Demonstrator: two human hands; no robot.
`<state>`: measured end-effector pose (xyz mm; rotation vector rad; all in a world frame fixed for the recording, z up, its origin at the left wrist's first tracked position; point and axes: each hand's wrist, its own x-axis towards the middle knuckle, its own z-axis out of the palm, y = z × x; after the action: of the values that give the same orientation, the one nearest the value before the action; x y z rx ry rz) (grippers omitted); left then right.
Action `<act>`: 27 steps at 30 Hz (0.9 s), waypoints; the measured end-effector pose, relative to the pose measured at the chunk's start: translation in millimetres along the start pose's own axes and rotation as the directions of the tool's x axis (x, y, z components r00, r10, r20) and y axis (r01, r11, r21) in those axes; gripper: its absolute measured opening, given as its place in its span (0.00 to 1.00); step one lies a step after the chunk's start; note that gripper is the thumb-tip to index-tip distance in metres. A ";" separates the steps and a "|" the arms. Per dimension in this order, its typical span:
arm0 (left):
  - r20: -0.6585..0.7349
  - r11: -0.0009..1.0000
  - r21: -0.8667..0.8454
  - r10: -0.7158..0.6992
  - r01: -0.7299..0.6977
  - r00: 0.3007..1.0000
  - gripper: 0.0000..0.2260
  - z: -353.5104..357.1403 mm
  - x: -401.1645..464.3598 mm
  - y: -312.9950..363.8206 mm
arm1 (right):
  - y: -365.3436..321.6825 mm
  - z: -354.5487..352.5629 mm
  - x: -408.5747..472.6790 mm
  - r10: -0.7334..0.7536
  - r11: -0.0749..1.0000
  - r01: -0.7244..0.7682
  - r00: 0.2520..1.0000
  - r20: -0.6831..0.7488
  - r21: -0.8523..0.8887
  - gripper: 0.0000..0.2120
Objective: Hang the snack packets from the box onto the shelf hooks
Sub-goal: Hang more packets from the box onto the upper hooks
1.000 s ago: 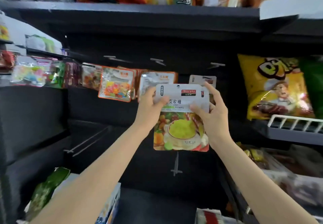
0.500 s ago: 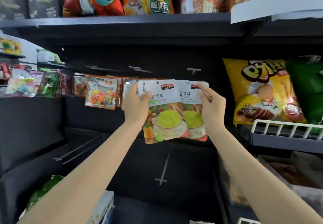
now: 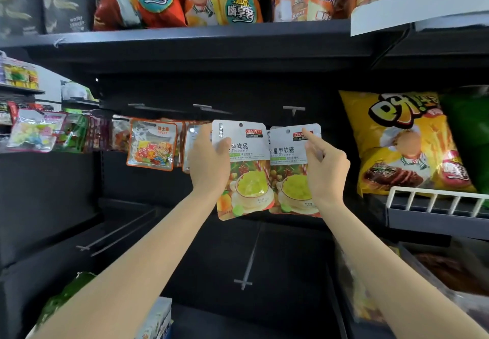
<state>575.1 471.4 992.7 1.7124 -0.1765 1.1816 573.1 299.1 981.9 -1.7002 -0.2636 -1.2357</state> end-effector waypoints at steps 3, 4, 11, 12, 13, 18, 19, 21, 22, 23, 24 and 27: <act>-0.009 1.000 -0.017 0.020 -0.020 1.000 0.12 1.8 0.8 3.2 | -0.7 -0.6 -0.9 -0.018 1.000 0.018 1.000 -0.023 0.013 0.15; -0.015 1.000 -0.010 0.029 -0.029 0.999 0.12 2.7 1.1 4.2 | -1.2 -0.4 -0.4 -0.017 1.000 0.017 1.000 -0.026 0.009 0.15; -0.029 0.998 0.046 0.034 -0.032 0.999 0.13 12.8 8.1 5.1 | 28.2 18.5 29.9 -0.014 0.979 0.012 1.000 -0.008 -0.204 0.17; -0.032 0.998 0.061 0.025 -0.023 0.999 0.13 14.3 8.3 5.9 | 35.5 23.4 36.4 0.005 0.966 -0.004 1.000 0.002 -0.257 0.18; -0.033 0.997 0.075 0.020 -0.017 0.999 0.13 15.9 8.4 5.9 | 42.3 27.6 42.6 0.039 0.948 -0.033 0.999 0.013 -0.316 0.20; 0.000 0.999 0.052 0.009 -0.009 1.000 0.13 21.7 10.8 3.8 | 64.8 41.6 66.8 0.181 0.860 -0.083 0.972 0.149 -0.503 0.27; 0.008 0.999 0.048 0.006 -0.006 1.000 0.12 22.1 11.1 2.7 | 69.1 44.1 72.2 0.232 0.835 -0.082 0.949 0.212 -0.545 0.30; 0.024 0.999 0.052 0.007 -0.009 1.000 0.11 21.0 10.3 0.8 | 71.6 48.3 81.8 0.365 0.814 -0.121 0.867 0.339 -0.568 0.33; 0.037 0.999 0.037 0.014 -0.016 0.999 0.10 19.8 9.6 -0.7 | 70.2 50.7 85.2 0.414 0.818 -0.161 0.832 0.370 -0.552 0.33; 0.058 1.000 0.004 0.024 -0.024 0.998 0.09 18.3 8.2 -2.4 | 67.6 53.0 86.5 0.454 0.817 -0.212 0.810 0.371 -0.537 0.34; 0.087 0.999 -0.038 0.033 -0.030 0.996 0.08 16.2 6.1 -3.3 | 64.8 54.7 85.8 0.479 0.816 -0.256 0.802 0.357 -0.519 0.35; 0.182 0.986 -0.164 0.057 -0.027 0.982 0.08 10.3 -2.7 -5.9 | 55.1 54.1 69.6 0.320 0.892 -0.193 0.908 0.271 -0.408 0.30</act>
<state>583.6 465.1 986.7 1.6813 -0.4133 1.0080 673.7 290.6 1007.0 -2.1972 0.0105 -0.8271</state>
